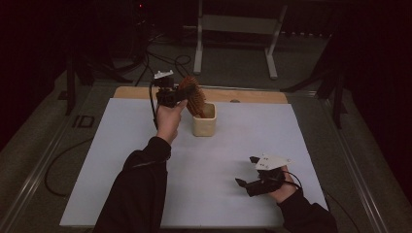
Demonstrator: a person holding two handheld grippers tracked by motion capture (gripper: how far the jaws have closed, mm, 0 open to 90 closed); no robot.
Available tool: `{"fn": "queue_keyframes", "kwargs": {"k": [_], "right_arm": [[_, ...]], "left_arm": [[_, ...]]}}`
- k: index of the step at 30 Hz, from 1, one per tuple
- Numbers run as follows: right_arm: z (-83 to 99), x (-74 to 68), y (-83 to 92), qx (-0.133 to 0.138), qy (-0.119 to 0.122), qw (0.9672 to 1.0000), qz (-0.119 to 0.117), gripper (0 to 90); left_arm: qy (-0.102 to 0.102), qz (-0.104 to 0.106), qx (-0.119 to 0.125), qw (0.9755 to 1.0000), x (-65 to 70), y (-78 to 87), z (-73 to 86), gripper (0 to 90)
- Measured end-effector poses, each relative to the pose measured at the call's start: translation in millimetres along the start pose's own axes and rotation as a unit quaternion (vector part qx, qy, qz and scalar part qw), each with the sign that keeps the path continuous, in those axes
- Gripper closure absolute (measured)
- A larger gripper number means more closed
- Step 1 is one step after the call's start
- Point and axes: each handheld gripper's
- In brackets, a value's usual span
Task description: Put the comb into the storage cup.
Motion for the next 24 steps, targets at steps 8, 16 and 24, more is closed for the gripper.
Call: {"fn": "queue_keyframes", "kwargs": {"k": [8,16,24], "right_arm": [[-0.3,-0.6,-0.3,0.0,-0.001,1.0,0.0,9.0],[0.3,0.2,-0.4,-0.001,-0.003,1.0,-0.002,9.0],[-0.2,-0.1,0.1,0.001,-0.002,1.0,0.001,9.0]], "left_arm": [[-0.012,0.002,-0.009,0.9999,3.5,-2.9,-0.4,51.2],[-0.007,0.011,-0.015,0.9998,3.5,0.5,-6.8,28.2],[-0.046,0.008,-0.029,0.9985,4.6,6.8,-7.5,5.3]]}}
Point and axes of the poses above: each handheld gripper's, and its own axes: y roughly backward along the jaws, z roughly out of its underside, x roughly to its right, and after that the axes turned 4 degrees about -z, right-handed
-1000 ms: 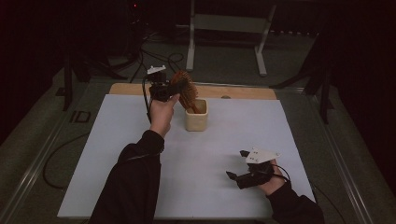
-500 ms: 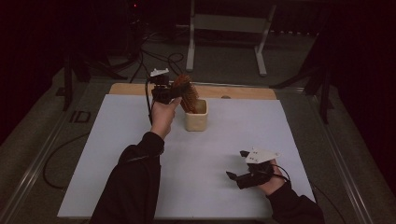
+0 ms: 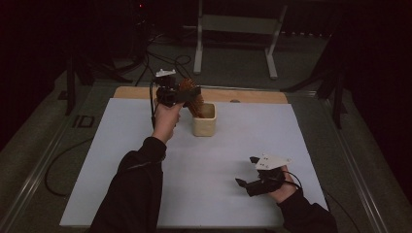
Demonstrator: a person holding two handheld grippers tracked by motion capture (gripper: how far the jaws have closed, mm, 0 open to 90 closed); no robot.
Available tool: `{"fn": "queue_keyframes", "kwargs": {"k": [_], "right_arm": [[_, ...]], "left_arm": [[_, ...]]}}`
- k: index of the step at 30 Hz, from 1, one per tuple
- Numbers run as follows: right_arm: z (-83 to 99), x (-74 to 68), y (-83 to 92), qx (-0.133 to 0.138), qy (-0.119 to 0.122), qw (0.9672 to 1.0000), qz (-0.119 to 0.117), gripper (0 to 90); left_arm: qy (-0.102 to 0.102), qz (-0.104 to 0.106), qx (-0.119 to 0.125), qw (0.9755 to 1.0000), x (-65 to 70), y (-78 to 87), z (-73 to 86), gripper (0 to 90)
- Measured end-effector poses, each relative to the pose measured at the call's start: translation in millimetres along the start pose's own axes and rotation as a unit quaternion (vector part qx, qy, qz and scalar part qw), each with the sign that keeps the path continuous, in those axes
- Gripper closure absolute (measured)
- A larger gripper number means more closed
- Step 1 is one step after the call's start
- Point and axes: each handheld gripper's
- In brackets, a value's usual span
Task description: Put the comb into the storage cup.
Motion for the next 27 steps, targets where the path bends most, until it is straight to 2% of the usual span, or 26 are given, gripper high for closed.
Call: {"fn": "queue_keyframes", "kwargs": {"k": [5,7,8,9,12,16,25,26,27], "right_arm": [[0.3,-0.3,-0.4,-0.003,0.001,1.0,0.006,9.0],[0.7,0.3,-0.4,-0.003,0.002,1.0,0.006,9.0],[0.7,0.3,-0.4,-0.003,0.002,1.0,0.006,9.0],[1.1,0.4,-0.3,-0.005,-0.001,0.9999,0.01,9.0],[1.6,0.6,-0.1,-0.006,0.0,0.9999,0.011,9.0],[2.1,0.5,-1.2,-0.006,0.002,0.9999,0.009,9.0],[2.9,-1.0,-3.3,-0.014,0.003,0.9999,0.003,8.9],[2.9,-1.0,-3.3,-0.014,0.003,0.9999,0.003,8.9],[2.8,-1.2,-3.7,-0.016,0.004,0.9999,0.0,8.9]], "left_arm": [[-0.014,0.006,0.004,0.9999,-1.7,4.8,0.8,0.0],[-0.029,0.006,0.002,0.9996,-2.6,8.0,0.7,0.0],[-0.029,0.006,0.002,0.9996,-2.6,8.0,0.7,0.0],[-0.041,0.004,0.005,0.9991,-2.8,11.1,0.6,0.0],[-0.06,0.005,0.003,0.9982,-3.7,15.3,0.1,0.0],[-0.068,0.009,-0.001,0.9977,-7.2,19.5,2.3,0.0],[-0.112,0.022,-0.028,0.9931,-14.8,30.3,8.0,0.0],[-0.112,0.022,-0.028,0.9931,-14.8,30.3,8.0,0.0],[-0.118,0.026,-0.033,0.9921,-15.4,31.8,8.5,0.0]]}}
Point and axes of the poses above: each handheld gripper's, and its own axes: y roughly backward along the jaws, z roughly out of its underside, x roughly to its right, and after that the axes turned 4 degrees about -z, right-handed
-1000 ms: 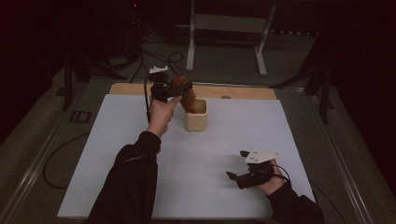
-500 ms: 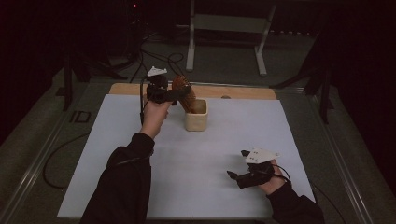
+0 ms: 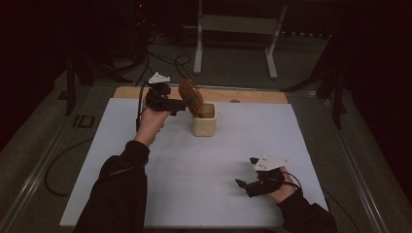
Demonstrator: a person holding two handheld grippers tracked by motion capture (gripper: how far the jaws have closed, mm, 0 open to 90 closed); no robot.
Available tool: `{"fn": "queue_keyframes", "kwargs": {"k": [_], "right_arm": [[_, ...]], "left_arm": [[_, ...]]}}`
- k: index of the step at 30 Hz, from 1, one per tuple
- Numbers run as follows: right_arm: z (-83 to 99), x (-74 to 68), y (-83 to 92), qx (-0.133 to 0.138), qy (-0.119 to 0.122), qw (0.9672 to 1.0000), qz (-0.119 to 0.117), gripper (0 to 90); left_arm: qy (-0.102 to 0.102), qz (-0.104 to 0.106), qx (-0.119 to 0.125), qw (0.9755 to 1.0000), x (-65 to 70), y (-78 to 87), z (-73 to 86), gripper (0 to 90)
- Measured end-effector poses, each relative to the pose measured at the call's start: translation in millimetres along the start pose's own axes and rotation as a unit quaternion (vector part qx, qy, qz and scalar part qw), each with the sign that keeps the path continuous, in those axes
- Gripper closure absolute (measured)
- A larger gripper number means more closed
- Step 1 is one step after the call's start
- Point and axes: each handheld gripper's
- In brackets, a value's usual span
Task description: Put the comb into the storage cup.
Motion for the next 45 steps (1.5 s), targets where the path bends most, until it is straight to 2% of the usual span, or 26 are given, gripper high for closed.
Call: {"fn": "queue_keyframes", "kwargs": {"k": [2,6,10,17,27,31,41,45], "right_arm": [[-0.1,-0.5,-0.7,0.001,0.0,1.0,0.0,8.9],[-0.4,-0.4,-0.2,0.003,-0.001,1.0,0.0,8.9],[0.1,-0.5,-0.4,0.001,0.0,1.0,0.0,8.9],[0.0,-0.7,0.1,0.003,0.003,1.0,-0.002,9.0],[-0.7,-1.8,0.0,0.002,0.003,1.0,-0.002,9.0],[-0.6,-1.7,-0.3,0.002,0.002,1.0,-0.001,9.0],[-1.7,-2.5,0.2,0.004,0.004,1.0,-0.004,9.0],[-1.5,-1.9,0.2,0.004,0.003,1.0,-0.003,9.0]], "left_arm": [[-0.013,0.002,-0.004,0.9999,-0.6,4.9,1.8,0.0],[-0.025,0.006,-0.001,0.9997,-3.2,12.2,6.0,0.0],[-0.029,0.012,-0.002,0.9995,-6.3,19.2,11.9,0.0],[-0.044,0.009,0.003,0.999,-9.1,33.2,22.0,0.0],[-0.052,0.017,0.014,0.9984,-14.2,55.4,42.6,0.0],[-0.046,0.02,0.02,0.9985,-15.3,63.5,50.7,0.0],[-0.06,0.025,0.018,0.9977,-15.4,80.6,67.9,0.0],[-0.063,0.025,0.013,0.9976,-16.4,89.5,82.5,0.0]]}}
Point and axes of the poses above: each handheld gripper's, and its own axes: y roughly backward along the jaws, z roughly out of its underside, x roughly to its right, and after that the axes turned 4 degrees about -z, right-handed
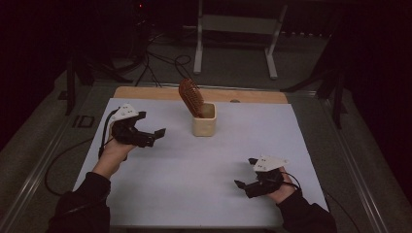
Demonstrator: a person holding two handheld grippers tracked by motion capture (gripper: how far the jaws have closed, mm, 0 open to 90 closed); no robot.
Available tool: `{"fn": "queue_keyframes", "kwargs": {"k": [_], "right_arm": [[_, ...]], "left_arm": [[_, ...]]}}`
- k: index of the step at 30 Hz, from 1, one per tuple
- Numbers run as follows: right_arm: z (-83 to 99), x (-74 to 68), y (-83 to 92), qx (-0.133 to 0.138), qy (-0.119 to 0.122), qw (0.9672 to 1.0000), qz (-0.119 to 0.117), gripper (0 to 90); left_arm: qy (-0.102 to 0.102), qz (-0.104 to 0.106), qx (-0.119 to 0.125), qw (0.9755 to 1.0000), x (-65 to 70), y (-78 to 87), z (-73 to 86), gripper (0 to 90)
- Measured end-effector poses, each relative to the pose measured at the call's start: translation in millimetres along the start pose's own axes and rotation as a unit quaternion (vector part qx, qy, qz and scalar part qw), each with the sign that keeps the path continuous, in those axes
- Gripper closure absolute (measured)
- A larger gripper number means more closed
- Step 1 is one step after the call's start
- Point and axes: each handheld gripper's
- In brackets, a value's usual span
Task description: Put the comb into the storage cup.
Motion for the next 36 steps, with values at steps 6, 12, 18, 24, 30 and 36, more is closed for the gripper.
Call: {"fn": "queue_keyframes", "kwargs": {"k": [6,12,18,24,30,36], "right_arm": [[0.0,-0.3,-0.3,-0.001,0.0,1.0,-0.001,9.1],[-0.3,-0.9,-0.7,-0.003,-0.001,1.0,-0.003,9.1],[-0.2,-1.2,-1.0,-0.003,0.001,1.0,-0.001,9.1],[0.3,-1.2,-1.9,-0.004,0.001,1.0,-0.001,9.0],[-0.2,-1.9,-1.6,-0.004,0.003,1.0,-0.001,9.0],[-0.3,-2.1,-2.2,-0.005,0.001,1.0,0.0,9.0]], "left_arm": [[-0.001,0.001,-0.005,1.0,2.2,9.8,20.4,0.0],[-0.005,0.002,-0.013,0.9999,5.9,18.2,41.3,0.0],[-0.003,0.006,-0.017,0.9998,8.9,27.9,63.3,0.0],[-0.008,0.002,-0.024,0.9997,13.3,38.9,83.4,0.0],[-0.008,-0.004,-0.027,0.9996,17.3,48.9,102.3,0.0],[-0.011,-0.009,-0.036,0.9993,22.1,58.0,119.7,0.0]]}}
Point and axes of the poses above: each handheld gripper's, and its own axes: y roughly backward along the jaws, z roughly out of its underside, x roughly to its right, and after that the axes turned 4 degrees about -z, right-handed
